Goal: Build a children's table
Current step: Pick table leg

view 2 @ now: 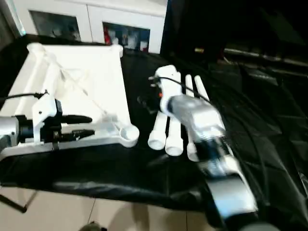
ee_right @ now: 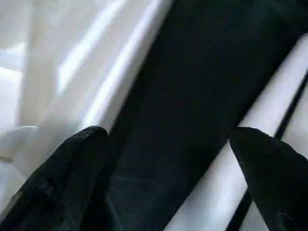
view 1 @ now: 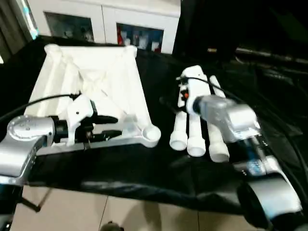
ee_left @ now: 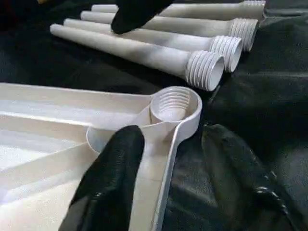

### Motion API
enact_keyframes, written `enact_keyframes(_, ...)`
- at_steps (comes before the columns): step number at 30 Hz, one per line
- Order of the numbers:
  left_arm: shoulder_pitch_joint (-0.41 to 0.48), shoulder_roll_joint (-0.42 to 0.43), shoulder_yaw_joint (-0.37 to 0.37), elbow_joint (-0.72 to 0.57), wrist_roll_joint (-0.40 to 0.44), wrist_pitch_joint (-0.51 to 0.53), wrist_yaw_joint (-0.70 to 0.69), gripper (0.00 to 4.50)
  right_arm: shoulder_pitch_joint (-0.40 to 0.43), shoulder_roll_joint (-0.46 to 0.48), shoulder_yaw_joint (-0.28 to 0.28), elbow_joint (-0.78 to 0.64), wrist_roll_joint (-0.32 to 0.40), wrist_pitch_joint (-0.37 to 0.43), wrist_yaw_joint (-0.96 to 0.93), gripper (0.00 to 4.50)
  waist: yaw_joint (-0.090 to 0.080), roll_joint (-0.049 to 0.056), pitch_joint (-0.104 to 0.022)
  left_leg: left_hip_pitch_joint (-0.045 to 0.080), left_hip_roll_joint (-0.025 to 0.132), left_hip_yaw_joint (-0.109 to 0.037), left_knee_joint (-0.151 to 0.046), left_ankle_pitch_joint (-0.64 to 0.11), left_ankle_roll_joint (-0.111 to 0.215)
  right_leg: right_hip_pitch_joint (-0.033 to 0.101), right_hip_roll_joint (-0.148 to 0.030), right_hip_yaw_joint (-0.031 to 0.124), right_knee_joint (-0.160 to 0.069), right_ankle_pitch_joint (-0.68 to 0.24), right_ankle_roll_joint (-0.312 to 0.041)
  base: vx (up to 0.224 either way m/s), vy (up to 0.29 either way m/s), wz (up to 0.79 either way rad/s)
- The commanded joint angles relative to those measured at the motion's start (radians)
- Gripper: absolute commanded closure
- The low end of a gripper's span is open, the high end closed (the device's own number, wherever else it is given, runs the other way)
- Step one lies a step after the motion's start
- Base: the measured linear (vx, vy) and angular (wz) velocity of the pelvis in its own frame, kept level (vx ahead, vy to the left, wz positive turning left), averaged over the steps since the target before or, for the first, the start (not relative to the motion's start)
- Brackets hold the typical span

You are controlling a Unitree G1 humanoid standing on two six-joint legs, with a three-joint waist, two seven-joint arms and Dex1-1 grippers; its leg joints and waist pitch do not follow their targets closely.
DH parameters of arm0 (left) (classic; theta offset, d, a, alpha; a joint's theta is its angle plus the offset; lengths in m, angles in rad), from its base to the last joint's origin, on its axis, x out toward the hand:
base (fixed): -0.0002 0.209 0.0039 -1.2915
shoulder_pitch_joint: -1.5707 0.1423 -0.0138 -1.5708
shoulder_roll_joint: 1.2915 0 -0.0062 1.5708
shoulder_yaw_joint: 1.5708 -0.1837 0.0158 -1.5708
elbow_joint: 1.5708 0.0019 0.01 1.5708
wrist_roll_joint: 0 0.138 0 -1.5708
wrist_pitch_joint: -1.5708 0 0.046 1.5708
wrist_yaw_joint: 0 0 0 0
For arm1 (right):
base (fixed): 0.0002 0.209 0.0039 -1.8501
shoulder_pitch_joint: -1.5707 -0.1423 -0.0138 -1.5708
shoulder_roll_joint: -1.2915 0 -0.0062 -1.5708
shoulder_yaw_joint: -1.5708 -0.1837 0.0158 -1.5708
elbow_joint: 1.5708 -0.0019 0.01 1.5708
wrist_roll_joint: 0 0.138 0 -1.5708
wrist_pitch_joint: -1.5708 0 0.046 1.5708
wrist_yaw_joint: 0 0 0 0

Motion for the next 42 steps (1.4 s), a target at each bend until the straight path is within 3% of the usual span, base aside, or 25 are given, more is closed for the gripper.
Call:
enact_keyframes(1, -0.005, 0.006, -0.004, -0.035, -0.019, 0.023, 0.002, 1.88, -0.023, -0.005, -0.018, 0.058, -0.031, 0.034, -0.042, 0.00, -0.006, 0.022, -0.062, 0.019, 0.044, -0.013, -0.074, 0.019, -0.049, 0.046, -0.075, 0.052, -0.055, 0.222, -0.213, 0.000, 0.000, 0.00)
enact_keyframes(2, -0.006, 0.006, -0.006, -0.041, -0.022, 0.030, 0.000, 1.81, -0.031, -0.002, -0.018, 0.077, -0.035, 0.037, -0.052, 0.00, -0.008, 0.017, -0.055, 0.017, 0.044, -0.011, -0.076, 0.016, -0.048, 0.044, -0.074, 0.053, -0.056, 0.222, -0.205, 0.000, 0.000, 0.00)
enact_keyframes(4, -0.008, 0.009, -0.016, -0.067, -0.034, 0.056, -0.007, 1.77, -0.059, 0.016, -0.034, 0.133, -0.037, 0.046, -0.093, 0.00, -0.010, 0.021, -0.052, 0.017, 0.044, -0.012, -0.076, 0.021, -0.051, 0.044, -0.075, 0.054, -0.056, 0.226, -0.202, 0.000, 0.000, 0.00)
enact_keyframes(8, -0.008, 0.013, -0.019, -0.083, -0.039, 0.073, -0.015, 1.41, -0.081, 0.028, -0.046, 0.177, -0.031, 0.045, -0.125, 0.00, -0.019, 0.019, -0.046, 0.016, 0.045, -0.013, -0.079, 0.003, -0.061, 0.045, -0.074, 0.054, -0.057, 0.217, -0.193, 0.000, 0.000, 0.00)
enact_keyframes(14, 0.003, 0.033, -0.025, -0.138, -0.068, 0.130, -0.035, 1.03, -0.102, 0.047, -0.071, 0.235, -0.030, 0.076, -0.155, 0.00, -0.032, 0.027, -0.027, 0.017, 0.046, -0.013, -0.082, -0.020, -0.072, 0.039, -0.073, 0.056, -0.058, 0.192, -0.196, 0.000, 0.000, 0.00)
enact_keyframes(15, 0.004, 0.034, -0.024, -0.143, -0.071, 0.134, -0.035, 0.96, -0.105, 0.050, -0.076, 0.241, -0.029, 0.079, -0.157, 0.00, -0.032, 0.024, -0.026, 0.015, 0.046, -0.012, -0.080, -0.009, -0.066, 0.043, -0.075, 0.058, -0.058, 0.210, -0.204, 0.000, 0.000, 0.00)
enact_keyframes(18, 0.002, 0.042, -0.024, -0.160, -0.084, 0.150, -0.044, 0.62, -0.105, 0.058, -0.085, 0.242, -0.018, 0.094, -0.146, 0.00, -0.033, 0.025, -0.021, 0.014, 0.044, -0.011, -0.080, 0.008, -0.057, 0.043, -0.072, 0.057, -0.057, 0.235, -0.206, 0.000, 0.000, 0.00)
enact_keyframes(23, 0.000, 0.052, -0.021, -0.176, -0.090, 0.165, -0.050, 0.19, -0.111, 0.065, -0.073, 0.242, -0.014, 0.089, -0.125, 0.00, -0.035, 0.031, -0.010, 0.017, 0.048, -0.013, -0.086, -0.033, -0.072, 0.038, -0.075, 0.057, -0.062, 0.183, -0.203, 0.000, 0.000, 0.00)
enact_keyframes(31, 0.005, 0.060, -0.023, -0.200, -0.106, 0.186, -0.047, 0.07, -0.132, 0.067, -0.050, 0.250, -0.040, 0.077, -0.113, 0.00, -0.035, 0.031, -0.009, 0.018, 0.048, -0.011, -0.086, 0.000, -0.079, 0.040, -0.074, 0.057, -0.060, 0.213, -0.209, 0.000, 0.000, 0.00)
enact_keyframes(42, 0.012, 0.058, -0.031, -0.222, -0.114, 0.201, -0.041, 0.07, -0.143, 0.074, -0.018, 0.313, -0.036, 0.095, -0.005, 0.00, -0.040, 0.024, -0.015, 0.014, 0.045, -0.010, -0.079, 0.113, -0.020, 0.052, -0.073, 0.055, -0.050, 0.360, -0.237, 0.000, 0.000, 0.00)
